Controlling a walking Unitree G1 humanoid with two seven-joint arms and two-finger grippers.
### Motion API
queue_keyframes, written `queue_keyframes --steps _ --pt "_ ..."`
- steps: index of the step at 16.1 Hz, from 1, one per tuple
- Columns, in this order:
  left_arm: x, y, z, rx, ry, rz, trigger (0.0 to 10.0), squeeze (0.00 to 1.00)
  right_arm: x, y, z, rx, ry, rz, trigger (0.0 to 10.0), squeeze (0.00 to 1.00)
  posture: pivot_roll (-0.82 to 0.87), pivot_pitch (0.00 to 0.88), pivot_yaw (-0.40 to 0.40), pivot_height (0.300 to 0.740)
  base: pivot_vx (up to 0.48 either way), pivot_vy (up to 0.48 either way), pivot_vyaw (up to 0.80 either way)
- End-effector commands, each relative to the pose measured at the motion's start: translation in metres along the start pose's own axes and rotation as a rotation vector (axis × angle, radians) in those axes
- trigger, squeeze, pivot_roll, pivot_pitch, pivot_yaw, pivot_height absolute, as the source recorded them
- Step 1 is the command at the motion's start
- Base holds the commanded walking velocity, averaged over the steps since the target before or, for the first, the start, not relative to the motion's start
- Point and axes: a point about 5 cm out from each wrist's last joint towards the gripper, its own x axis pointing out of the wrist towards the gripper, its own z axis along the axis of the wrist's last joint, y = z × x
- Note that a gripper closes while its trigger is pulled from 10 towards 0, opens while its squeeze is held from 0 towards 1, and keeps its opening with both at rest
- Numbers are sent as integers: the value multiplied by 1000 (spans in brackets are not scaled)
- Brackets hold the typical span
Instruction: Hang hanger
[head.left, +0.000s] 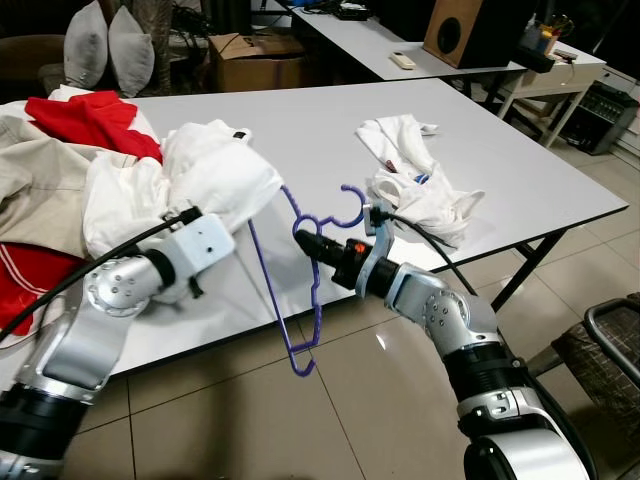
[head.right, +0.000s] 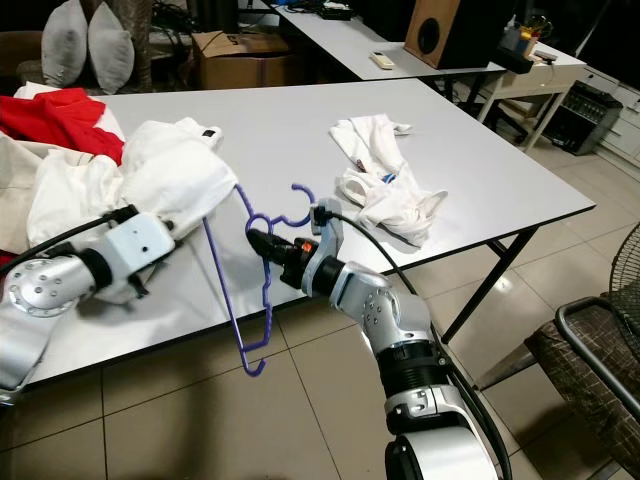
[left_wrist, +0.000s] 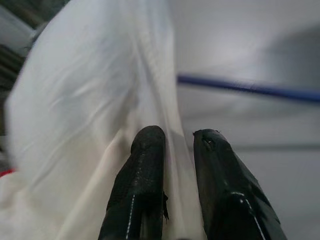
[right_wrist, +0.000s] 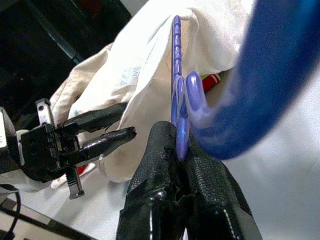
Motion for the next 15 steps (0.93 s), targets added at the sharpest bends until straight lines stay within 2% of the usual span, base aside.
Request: queue_keyframes --steps 1,2,4,6,10,13,15 --pt "-2 -1 -3 29 20 6 10000 0 -2 -2 8 -4 -34 -1 10000 0 -68 0 -100 740 0 0 0" --pt "-4 -1 -6 36 37 7 10000 0 -2 -2 8 -3 -37 -1 10000 0 -67 0 -101 740 0 0 0" --pt "-10 5 -18 56 96 32 0 0 -2 -3 9 2 -45 -4 10000 0 -61 0 -106 740 0 0 0" --pt "-14 7 -26 71 129 45 0 0 -1 -2 9 11 -55 2 10000 0 -57 0 -109 740 0 0 0" --pt "-16 8 -27 45 118 51 0 0 1 -1 10 18 -64 7 10000 0 -52 0 -112 740 0 0 0" --pt "-15 4 -20 -73 38 20 0 0 3 -3 14 23 -100 -10 10000 0 -53 0 -111 740 0 0 0" --pt "-18 1 -7 -199 -79 -61 0 0 6 -1 21 44 -146 -10 10000 0 -51 0 -109 740 0 0 0"
